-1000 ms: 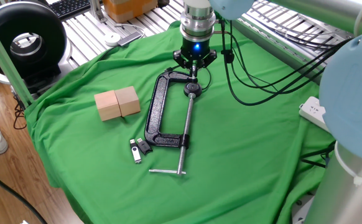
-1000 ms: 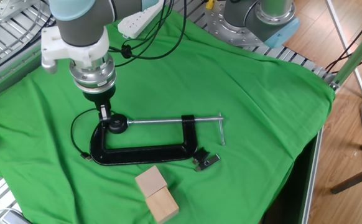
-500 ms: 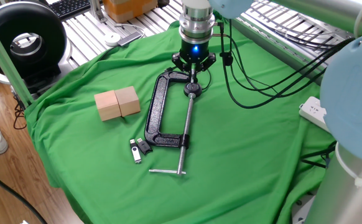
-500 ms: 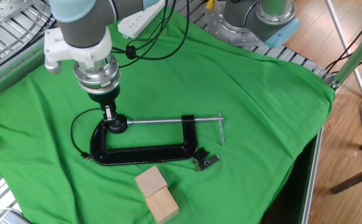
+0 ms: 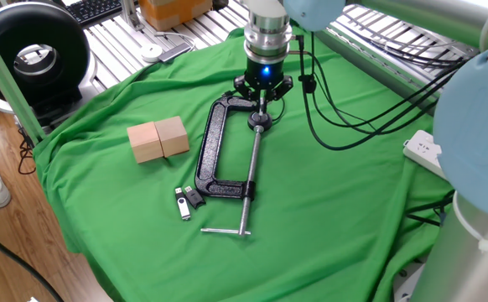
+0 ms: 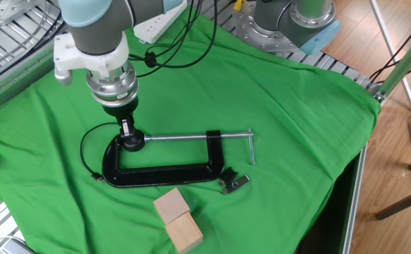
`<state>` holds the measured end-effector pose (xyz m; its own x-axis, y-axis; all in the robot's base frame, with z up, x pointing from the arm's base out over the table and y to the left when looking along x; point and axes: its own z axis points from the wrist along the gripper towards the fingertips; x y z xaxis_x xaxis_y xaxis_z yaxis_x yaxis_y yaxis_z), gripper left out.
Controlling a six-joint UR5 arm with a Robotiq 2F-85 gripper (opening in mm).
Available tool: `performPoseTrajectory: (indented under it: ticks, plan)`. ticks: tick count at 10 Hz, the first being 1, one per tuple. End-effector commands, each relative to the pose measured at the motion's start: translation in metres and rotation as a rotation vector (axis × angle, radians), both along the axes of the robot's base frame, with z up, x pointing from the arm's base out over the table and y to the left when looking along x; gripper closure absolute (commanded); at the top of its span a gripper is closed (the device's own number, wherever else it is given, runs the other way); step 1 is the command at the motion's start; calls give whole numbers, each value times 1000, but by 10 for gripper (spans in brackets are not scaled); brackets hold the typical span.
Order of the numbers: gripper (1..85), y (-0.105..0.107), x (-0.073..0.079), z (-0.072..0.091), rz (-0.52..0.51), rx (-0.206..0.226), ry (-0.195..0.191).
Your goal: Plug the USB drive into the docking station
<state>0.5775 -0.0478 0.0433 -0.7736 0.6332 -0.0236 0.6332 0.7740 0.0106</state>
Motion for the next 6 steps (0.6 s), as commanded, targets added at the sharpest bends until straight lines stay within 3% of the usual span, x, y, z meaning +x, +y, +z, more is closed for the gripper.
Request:
performPoseTrajectory:
  ticks: [1,6]
  plan:
    - [840,-1,2,-1,10,6,-5]
    - [840,3,-2,1,62,31,12]
